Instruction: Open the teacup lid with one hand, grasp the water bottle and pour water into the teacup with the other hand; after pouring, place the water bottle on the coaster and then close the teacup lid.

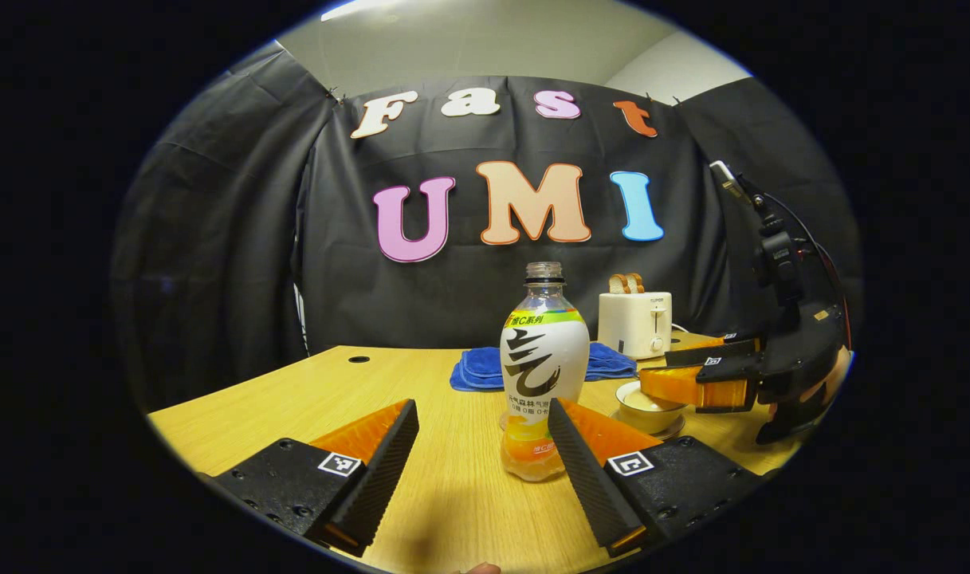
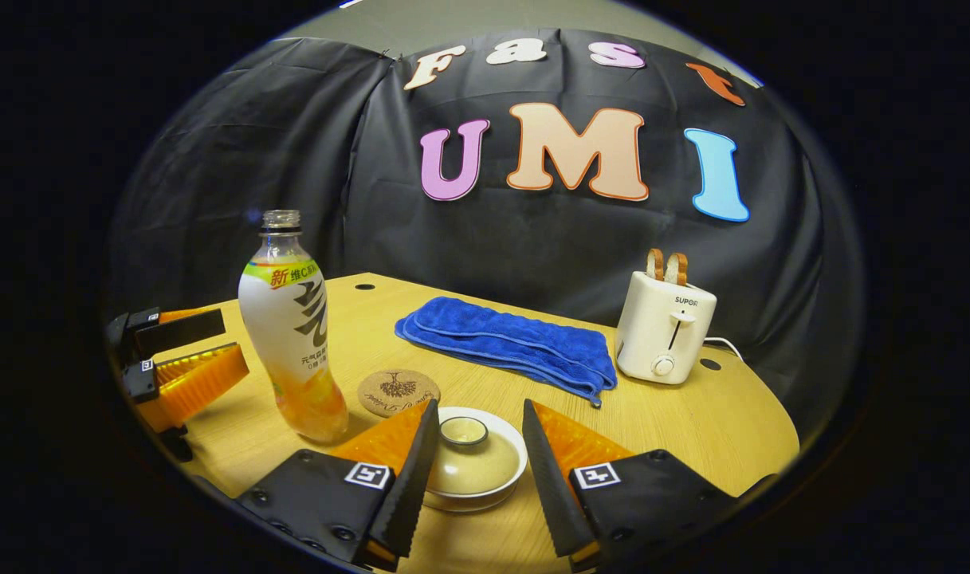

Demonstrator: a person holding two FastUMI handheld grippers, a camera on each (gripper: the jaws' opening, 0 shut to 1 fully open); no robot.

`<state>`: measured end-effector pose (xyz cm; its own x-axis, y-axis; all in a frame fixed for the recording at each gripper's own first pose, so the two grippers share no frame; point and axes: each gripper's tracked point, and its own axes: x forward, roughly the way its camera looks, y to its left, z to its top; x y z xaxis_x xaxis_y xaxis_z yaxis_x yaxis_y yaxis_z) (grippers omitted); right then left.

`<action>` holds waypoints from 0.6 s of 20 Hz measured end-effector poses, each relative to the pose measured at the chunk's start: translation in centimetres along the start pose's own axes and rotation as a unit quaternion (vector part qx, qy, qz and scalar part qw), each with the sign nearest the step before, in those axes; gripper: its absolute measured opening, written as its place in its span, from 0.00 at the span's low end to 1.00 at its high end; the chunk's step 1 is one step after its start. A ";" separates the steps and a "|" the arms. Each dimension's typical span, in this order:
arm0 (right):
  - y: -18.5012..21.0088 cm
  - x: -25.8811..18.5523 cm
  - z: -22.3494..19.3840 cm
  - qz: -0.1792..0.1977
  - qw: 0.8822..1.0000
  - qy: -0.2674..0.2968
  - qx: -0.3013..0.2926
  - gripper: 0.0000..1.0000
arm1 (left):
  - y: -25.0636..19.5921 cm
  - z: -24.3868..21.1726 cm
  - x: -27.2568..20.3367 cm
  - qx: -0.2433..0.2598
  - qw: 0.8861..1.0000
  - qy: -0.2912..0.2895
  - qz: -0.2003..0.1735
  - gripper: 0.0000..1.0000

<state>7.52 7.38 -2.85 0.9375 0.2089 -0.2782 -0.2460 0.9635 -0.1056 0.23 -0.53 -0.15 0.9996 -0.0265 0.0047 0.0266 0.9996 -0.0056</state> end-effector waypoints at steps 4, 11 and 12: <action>0.6 0.3 -0.7 0.023 0.998 0.021 0.050 0.31 | 0.0 0.0 -0.1 0.000 1.000 -0.001 0.000 0.96; 0.1 -1.1 0.1 0.021 0.998 0.001 0.067 0.33 | -0.1 0.0 0.0 0.001 1.000 0.001 0.004 0.96; 0.1 -1.5 0.5 0.023 0.997 -0.004 0.070 0.33 | -0.3 0.1 0.0 0.001 1.000 0.000 -0.001 0.96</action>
<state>6.21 7.29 -1.97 0.9281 0.2548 -0.2714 -0.2529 0.9666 0.0423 0.22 -0.81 -0.08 0.9996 -0.0280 0.0053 0.0280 0.9996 -0.0036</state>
